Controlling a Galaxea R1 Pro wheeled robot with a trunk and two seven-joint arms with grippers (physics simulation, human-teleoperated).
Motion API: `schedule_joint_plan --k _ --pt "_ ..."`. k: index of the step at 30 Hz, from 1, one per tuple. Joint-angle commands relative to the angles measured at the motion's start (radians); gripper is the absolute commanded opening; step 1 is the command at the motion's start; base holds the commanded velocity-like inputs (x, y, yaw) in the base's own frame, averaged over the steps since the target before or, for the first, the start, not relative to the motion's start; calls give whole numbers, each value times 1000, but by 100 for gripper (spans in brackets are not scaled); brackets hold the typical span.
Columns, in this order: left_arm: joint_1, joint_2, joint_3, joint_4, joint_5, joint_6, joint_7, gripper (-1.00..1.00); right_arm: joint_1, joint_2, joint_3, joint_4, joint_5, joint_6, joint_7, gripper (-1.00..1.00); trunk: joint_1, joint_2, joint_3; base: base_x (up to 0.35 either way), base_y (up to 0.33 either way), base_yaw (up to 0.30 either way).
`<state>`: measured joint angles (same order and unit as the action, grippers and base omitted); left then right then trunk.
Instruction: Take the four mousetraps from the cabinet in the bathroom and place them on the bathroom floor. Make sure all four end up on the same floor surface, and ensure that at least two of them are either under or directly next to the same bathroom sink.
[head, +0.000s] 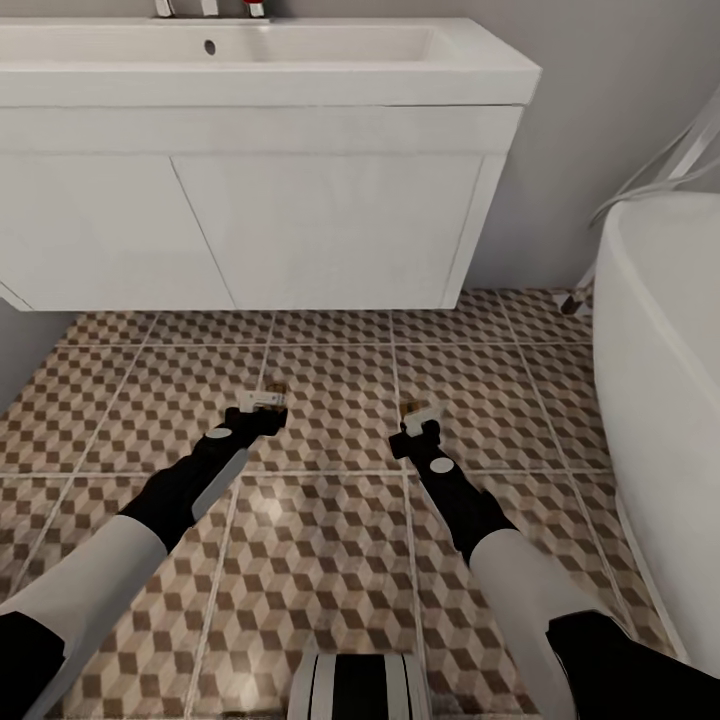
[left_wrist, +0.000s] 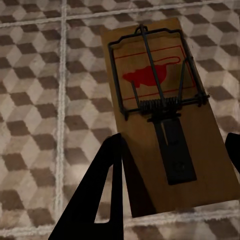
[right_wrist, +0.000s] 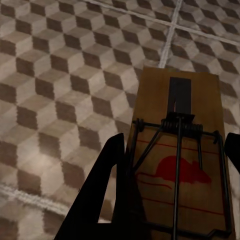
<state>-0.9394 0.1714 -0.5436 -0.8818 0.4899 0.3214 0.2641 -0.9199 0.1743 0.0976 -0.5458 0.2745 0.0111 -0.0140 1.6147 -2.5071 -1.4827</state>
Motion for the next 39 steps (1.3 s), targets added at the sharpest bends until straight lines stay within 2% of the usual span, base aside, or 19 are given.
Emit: schedule_joint_plan --k 1,11,39 --pt "-1 2 -6 -1 9 2 10 -100 0 0 1 0 9 1 -1 -100 0 -1 -6 0 0 0" --pt "-1 4 -6 28 9 2 10 -100 0 0 1 0 9 1 -1 -100 5 -3 -61 0 0 0" --pt "4 3 -6 29 9 1 10 -100 0 0 2 0 9 -1 -1 -100 17 -9 -213 0 0 0"
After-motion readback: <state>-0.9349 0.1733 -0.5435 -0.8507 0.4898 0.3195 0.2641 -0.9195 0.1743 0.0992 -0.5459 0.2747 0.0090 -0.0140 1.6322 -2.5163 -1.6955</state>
